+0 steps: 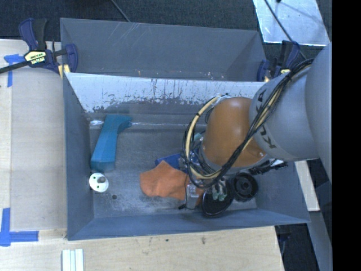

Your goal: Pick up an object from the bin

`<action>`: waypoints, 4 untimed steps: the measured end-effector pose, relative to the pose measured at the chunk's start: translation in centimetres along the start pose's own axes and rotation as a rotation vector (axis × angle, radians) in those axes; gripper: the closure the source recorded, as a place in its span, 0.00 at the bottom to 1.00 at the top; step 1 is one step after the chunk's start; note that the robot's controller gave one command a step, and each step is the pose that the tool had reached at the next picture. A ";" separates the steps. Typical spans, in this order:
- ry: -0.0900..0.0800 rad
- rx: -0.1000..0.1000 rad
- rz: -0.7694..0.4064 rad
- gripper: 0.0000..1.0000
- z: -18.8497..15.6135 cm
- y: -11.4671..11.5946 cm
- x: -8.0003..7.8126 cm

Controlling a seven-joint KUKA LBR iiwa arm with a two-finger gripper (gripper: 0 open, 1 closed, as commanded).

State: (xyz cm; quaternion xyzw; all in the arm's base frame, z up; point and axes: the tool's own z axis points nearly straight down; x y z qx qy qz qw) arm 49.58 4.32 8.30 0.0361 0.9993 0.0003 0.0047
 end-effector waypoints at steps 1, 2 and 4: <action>0.009 0.000 0.013 0.00 0.0 1.0 0.0; 0.005 0.001 0.356 0.00 -1.3 1.9 0.4; 0.005 0.004 0.495 1.00 1.1 3.3 0.5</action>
Offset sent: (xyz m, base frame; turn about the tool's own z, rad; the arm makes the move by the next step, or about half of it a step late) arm -0.0074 0.0260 0.0170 0.4877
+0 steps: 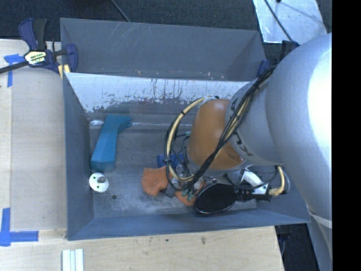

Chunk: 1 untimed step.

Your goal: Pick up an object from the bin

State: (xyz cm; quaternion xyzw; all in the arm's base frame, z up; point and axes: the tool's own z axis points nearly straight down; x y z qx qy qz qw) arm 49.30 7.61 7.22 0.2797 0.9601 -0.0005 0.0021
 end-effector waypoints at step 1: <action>0.000 0.000 -0.001 1.00 0.0 0.0 0.0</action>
Offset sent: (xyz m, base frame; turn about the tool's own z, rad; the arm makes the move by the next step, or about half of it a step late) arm 0.0000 -0.0001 0.0397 0.0000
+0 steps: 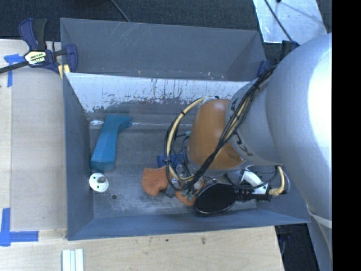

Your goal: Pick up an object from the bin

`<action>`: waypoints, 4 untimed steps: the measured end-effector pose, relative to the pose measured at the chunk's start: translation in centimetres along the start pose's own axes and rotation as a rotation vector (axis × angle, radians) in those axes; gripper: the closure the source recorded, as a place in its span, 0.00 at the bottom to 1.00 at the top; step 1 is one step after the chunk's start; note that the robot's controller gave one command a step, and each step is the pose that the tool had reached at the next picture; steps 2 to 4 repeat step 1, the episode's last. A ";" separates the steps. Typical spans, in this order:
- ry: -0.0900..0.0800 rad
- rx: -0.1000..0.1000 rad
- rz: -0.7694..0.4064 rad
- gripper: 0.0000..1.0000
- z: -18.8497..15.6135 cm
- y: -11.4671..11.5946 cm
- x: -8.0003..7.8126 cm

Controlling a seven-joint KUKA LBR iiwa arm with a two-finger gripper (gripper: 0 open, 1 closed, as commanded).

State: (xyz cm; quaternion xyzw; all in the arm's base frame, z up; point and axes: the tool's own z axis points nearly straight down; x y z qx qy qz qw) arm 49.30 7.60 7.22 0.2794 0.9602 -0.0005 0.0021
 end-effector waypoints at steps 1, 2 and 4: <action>0.001 0.001 0.000 1.00 -0.3 0.0 0.0; 0.001 0.001 0.000 1.00 -0.3 0.0 0.0; 0.001 0.001 0.000 1.00 -0.3 0.0 0.0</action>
Offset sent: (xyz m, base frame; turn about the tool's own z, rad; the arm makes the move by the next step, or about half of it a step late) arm -0.0001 -0.0001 0.0781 0.0000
